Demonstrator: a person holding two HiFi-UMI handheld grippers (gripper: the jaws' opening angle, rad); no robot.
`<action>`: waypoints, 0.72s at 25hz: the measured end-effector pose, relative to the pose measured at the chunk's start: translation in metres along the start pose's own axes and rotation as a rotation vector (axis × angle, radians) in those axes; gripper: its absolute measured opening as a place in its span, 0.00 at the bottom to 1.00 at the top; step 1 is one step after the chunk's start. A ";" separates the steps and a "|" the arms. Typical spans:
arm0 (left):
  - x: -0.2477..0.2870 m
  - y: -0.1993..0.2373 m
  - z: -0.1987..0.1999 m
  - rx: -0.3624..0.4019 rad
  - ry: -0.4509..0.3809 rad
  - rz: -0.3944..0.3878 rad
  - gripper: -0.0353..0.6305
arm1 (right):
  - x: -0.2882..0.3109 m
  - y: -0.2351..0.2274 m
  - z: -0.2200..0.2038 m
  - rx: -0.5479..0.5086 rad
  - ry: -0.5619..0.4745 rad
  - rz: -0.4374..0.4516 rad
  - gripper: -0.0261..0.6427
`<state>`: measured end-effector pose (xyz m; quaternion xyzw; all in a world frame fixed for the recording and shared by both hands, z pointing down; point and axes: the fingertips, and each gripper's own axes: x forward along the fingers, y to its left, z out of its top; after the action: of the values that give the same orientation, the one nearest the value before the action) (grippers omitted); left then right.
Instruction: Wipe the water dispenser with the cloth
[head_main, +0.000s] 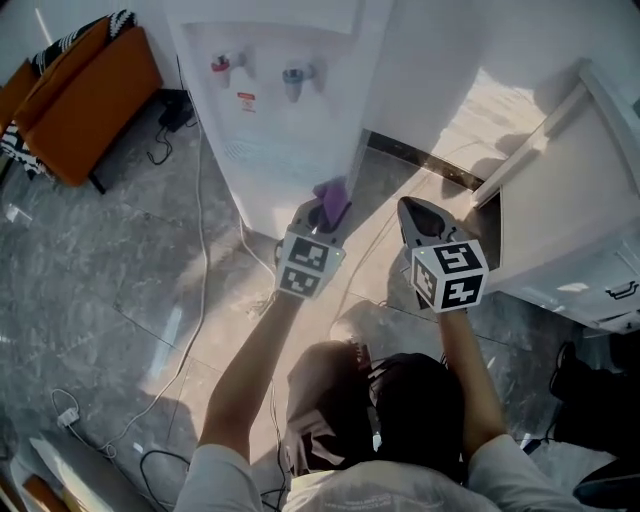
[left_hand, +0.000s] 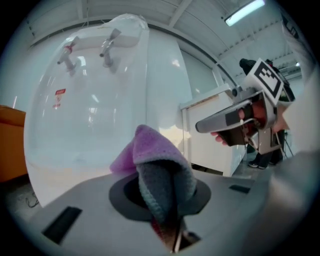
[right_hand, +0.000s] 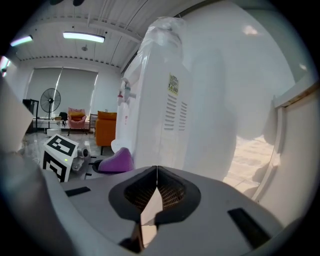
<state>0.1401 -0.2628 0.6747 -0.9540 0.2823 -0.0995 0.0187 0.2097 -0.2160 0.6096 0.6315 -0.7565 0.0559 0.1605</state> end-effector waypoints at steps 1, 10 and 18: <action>0.001 -0.004 0.013 0.014 -0.011 -0.001 0.17 | -0.003 -0.005 0.005 0.007 -0.005 -0.005 0.06; -0.012 0.000 0.101 0.047 -0.070 0.023 0.16 | -0.027 -0.031 0.049 -0.003 -0.057 -0.016 0.06; -0.029 0.010 0.171 0.034 -0.123 -0.045 0.16 | -0.018 -0.041 0.110 -0.002 -0.137 0.020 0.06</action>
<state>0.1452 -0.2587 0.5014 -0.9639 0.2576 -0.0460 0.0501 0.2333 -0.2382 0.4956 0.6263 -0.7719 0.0132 0.1083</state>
